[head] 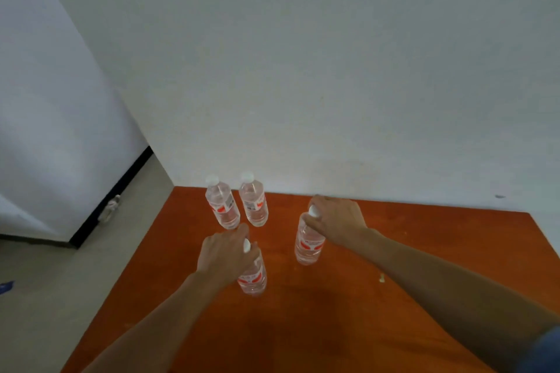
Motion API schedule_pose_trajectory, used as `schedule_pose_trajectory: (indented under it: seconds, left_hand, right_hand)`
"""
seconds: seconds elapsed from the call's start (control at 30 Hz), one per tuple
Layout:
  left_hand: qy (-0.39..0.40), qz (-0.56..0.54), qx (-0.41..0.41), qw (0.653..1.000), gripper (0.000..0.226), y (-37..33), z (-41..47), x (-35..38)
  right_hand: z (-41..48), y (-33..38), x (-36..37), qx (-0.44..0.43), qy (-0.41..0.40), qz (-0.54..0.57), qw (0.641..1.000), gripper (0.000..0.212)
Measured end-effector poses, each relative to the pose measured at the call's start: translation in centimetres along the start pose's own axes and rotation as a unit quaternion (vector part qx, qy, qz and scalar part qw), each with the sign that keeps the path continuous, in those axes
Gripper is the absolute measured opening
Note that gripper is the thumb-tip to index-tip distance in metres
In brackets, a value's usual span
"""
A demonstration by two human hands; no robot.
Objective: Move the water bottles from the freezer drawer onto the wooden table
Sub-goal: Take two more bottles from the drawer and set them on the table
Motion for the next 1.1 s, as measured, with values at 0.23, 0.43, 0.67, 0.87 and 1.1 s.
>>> schedule_pose_trajectory:
  seconds: [0.23,0.43,0.67,0.87,1.1]
  left_hand:
    - [-0.006,-0.042,0.023,0.999,0.032,4.7,8.1,2.9]
    - [0.001,-0.075,0.021,0.997,0.03,6.8,11.0,4.7]
    - [0.009,-0.036,0.06,0.997,0.044,6.1,11.5,4.7]
    - [-0.045,0.027,0.098,0.994,0.047,4.8,10.5,0.3]
    - [-0.087,-0.027,0.21,0.974,0.029,-5.3,4.5,-4.4]
  right_hand:
    - [8.9,2.8,4.1,0.009,0.01,0.007,1.0,0.038]
    - [12.0,3.3,6.4,0.037,0.017,0.005,0.999,0.038]
    - [12.3,3.6,7.1,0.071,0.044,0.029,0.996,0.048]
    - [7.7,2.2,4.2,0.111,0.027,0.038,0.993,0.05]
    - [-7.5,-2.4,-2.3,0.197,-0.027,0.012,0.98,0.043]
Point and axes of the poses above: each hand's wrist, its own z-axis towards the middle knuckle, its own x-axis out of the palm, y = z × x, the point moved 8 cm from there along z, towards the middle knuckle, and after that the axes turned 13 degrees about z, right-handed, at the moved point
